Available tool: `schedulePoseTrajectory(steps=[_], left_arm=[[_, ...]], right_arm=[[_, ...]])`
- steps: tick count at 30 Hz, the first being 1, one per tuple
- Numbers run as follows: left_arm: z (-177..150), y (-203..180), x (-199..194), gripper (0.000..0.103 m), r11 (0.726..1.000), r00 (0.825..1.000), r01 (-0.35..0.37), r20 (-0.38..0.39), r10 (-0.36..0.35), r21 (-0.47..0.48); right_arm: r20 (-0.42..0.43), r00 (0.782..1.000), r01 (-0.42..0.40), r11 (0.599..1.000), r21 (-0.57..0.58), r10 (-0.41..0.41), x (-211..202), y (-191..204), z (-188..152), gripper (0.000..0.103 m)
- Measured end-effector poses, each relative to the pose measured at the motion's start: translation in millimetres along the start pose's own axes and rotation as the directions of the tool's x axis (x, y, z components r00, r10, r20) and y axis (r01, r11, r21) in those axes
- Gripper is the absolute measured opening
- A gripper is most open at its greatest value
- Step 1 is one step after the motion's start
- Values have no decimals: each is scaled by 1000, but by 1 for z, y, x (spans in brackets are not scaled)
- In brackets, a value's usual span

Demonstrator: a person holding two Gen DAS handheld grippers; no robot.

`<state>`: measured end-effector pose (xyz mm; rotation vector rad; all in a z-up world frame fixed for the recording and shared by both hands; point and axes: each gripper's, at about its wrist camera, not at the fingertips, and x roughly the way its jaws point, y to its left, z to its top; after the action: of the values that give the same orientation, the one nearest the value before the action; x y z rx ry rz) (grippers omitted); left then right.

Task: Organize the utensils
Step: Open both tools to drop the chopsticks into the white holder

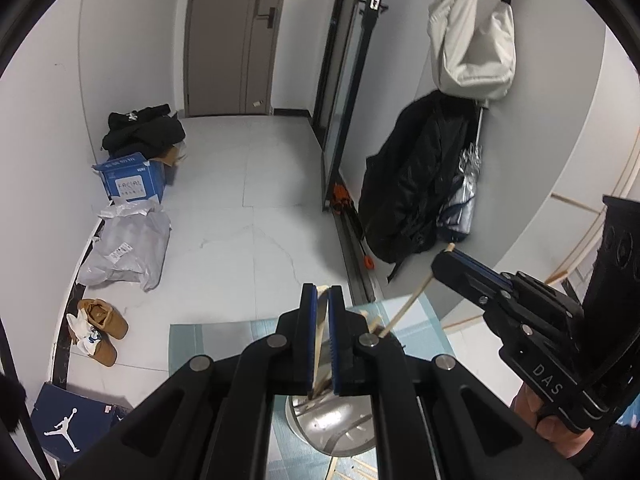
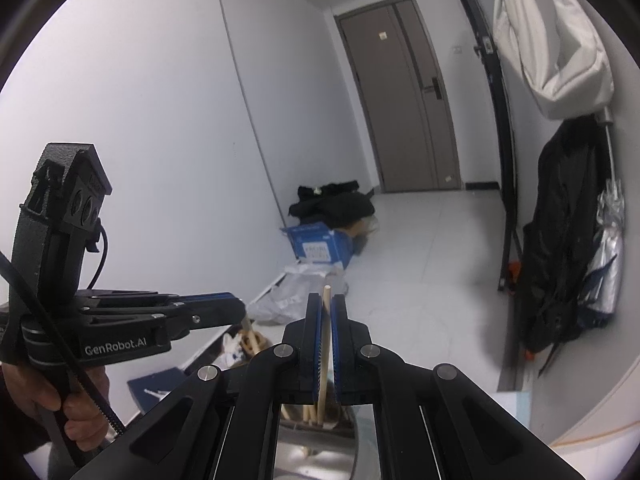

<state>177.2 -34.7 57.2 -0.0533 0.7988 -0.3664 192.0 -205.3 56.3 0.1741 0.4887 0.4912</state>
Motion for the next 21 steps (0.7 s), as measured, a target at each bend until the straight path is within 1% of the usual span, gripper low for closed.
schedulePoseTrajectory(steps=[3, 5, 6, 8, 9, 12, 13, 14, 15, 16, 17, 19, 21], left_arm=[[-2, 1, 4, 3, 1000, 999, 22, -30, -23, -19], [-3, 3, 3, 3, 999, 999, 15, -29, -17, -39], [-4, 5, 3, 3, 998, 1000, 8, -24, -9, -55], [-5, 7, 2, 7, 996, 999, 25, -29, -27, -83], [-7, 8, 0, 8, 996, 999, 25, -18, -27, -91], [-11, 6, -12, 23, 996, 1000, -6, 15, 7, -90], [-12, 6, -14, 33, 995, 1000, -14, 24, 16, -94], [-13, 6, -18, 42, 994, 999, -22, 37, 26, -103], [-14, 7, -21, 47, 994, 998, -30, 46, 35, -109], [-15, 7, -25, 54, 992, 997, -47, 56, 54, -115], [-16, 7, -30, 58, 990, 995, -66, 70, 75, -123], [-18, 7, -37, 61, 988, 992, -78, 87, 90, -134], [-21, 5, -44, 65, 985, 988, -101, 99, 116, -141]], right_arm=[[-44, 999, -15, 1000, 12, 16, 5, -1, -3, 4], [-83, 996, -34, 999, 30, 36, 9, -3, -5, 4], [-103, 994, -40, 998, 42, 44, 11, -4, -7, 6], [-140, 988, -60, 997, 52, 67, 14, -3, -10, 7], [-151, 986, -61, 997, 51, 68, 14, -3, -11, 7], [-152, 985, -72, 996, 55, 79, 4, -5, -12, 7], [-143, 987, -65, 996, 57, 72, -2, -6, -12, 8], [-139, 987, -70, 996, 59, 78, -7, -6, -12, 11], [-135, 988, -72, 996, 58, 80, -9, -5, -12, 16], [-130, 989, -66, 996, 57, 73, -15, -5, -13, 21], [-128, 989, -61, 997, 54, 68, -19, -4, -13, 28], [-116, 992, -45, 998, 48, 51, -32, -4, -14, 31], [-106, 994, -31, 998, 47, 36, -42, -2, -15, 39]])
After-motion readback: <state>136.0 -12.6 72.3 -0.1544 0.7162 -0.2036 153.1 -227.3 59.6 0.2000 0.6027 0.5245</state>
